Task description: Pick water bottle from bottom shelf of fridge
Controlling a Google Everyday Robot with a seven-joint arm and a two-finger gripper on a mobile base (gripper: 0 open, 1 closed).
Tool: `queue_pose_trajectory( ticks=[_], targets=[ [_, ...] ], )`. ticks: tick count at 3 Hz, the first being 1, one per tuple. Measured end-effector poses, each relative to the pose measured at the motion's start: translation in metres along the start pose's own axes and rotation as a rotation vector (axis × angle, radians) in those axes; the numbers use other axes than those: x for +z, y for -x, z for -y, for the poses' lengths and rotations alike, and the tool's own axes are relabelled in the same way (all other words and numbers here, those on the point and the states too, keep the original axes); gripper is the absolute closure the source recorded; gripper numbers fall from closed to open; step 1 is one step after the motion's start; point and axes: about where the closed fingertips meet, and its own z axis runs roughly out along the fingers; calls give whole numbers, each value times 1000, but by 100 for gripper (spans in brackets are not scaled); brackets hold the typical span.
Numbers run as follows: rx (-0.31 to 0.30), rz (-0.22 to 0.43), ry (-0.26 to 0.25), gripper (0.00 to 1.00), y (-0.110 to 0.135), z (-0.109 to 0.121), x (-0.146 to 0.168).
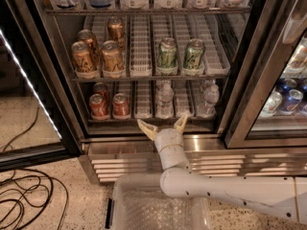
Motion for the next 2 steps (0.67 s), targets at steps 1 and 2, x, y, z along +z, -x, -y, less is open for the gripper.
queue_pose_trajectory(
  ticks=[1,2],
  targets=[
    [-2,25,-11,0,-11,-4,12],
    [-21,49,-33,0,-20,-3,25]
  ],
)
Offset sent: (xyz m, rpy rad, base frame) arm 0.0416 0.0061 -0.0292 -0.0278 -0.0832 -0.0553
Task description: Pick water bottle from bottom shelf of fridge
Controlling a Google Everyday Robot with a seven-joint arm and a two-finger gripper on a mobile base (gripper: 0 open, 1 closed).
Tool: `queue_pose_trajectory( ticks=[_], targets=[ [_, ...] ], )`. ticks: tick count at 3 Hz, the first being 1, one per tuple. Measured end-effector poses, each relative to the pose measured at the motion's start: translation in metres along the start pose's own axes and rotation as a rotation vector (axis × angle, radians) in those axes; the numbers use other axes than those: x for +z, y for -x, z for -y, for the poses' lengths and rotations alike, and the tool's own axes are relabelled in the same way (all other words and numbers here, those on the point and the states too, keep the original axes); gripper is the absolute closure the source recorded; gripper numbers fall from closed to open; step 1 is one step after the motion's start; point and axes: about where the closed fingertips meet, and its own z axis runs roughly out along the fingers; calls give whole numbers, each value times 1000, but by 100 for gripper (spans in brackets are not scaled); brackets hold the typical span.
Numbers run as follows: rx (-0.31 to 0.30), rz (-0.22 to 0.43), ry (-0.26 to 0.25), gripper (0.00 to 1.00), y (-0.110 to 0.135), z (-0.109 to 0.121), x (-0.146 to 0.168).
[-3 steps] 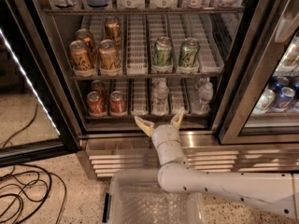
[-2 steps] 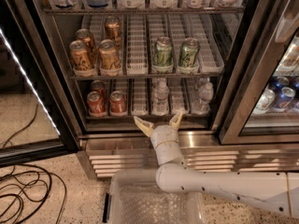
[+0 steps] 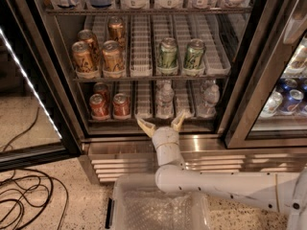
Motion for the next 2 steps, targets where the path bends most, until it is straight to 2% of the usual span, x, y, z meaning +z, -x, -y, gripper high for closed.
queue_pose_trajectory(
  ticks=[2],
  targets=[
    [-59,47,-60,0,-15,9,25]
  ],
)
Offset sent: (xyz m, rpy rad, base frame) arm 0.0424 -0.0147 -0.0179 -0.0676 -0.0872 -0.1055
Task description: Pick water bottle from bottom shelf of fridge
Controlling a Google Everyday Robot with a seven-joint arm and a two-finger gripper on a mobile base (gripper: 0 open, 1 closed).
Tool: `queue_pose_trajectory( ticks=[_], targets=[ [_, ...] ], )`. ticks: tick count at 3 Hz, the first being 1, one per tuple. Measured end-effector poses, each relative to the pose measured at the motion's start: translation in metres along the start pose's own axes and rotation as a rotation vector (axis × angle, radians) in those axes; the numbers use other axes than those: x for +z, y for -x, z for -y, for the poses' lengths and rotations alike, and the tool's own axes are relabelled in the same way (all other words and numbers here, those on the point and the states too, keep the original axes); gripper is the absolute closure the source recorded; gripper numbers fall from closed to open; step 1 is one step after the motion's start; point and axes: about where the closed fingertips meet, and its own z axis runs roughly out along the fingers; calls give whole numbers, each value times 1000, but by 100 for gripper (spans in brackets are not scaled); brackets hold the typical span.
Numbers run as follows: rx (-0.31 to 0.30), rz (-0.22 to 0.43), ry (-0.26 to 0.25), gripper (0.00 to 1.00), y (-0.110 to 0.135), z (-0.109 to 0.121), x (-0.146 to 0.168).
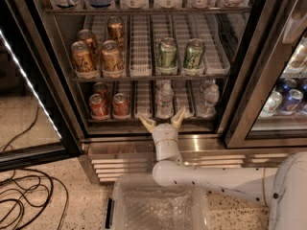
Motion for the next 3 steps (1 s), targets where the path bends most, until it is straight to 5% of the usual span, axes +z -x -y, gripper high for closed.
queue_pose_trajectory(
  ticks=[3],
  targets=[
    [8,55,-79,0,-12,12,50]
  ],
)
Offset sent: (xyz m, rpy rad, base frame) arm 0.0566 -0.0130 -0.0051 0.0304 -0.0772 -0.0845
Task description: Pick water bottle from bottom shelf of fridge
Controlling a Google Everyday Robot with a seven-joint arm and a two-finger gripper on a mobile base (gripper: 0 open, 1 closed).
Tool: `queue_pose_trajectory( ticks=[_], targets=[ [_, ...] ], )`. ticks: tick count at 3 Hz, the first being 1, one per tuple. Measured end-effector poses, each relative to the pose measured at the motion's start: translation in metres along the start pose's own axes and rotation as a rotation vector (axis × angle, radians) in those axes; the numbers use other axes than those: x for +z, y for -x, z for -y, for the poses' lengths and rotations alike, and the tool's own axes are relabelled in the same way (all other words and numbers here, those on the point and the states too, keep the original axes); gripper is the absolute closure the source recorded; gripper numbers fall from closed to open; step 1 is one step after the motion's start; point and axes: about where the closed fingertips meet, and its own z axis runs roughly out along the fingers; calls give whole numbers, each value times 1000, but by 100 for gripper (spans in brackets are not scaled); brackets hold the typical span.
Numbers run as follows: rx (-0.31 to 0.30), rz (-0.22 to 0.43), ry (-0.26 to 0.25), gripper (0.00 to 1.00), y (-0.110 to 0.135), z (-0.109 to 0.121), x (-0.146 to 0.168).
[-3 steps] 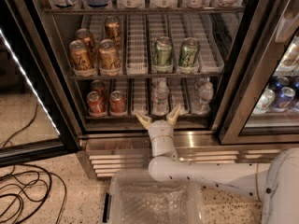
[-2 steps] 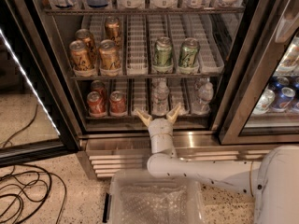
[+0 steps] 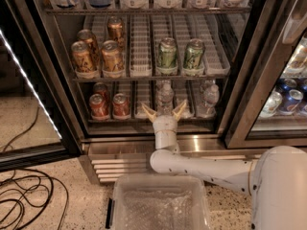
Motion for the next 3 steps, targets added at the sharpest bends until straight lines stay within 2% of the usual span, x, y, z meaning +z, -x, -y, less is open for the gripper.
queue_pose_trajectory(
  ticks=[1,3],
  targets=[
    [4,1,-2,5,-2,3,13],
    [36,-24,-7,48,-11,10,28]
  ],
)
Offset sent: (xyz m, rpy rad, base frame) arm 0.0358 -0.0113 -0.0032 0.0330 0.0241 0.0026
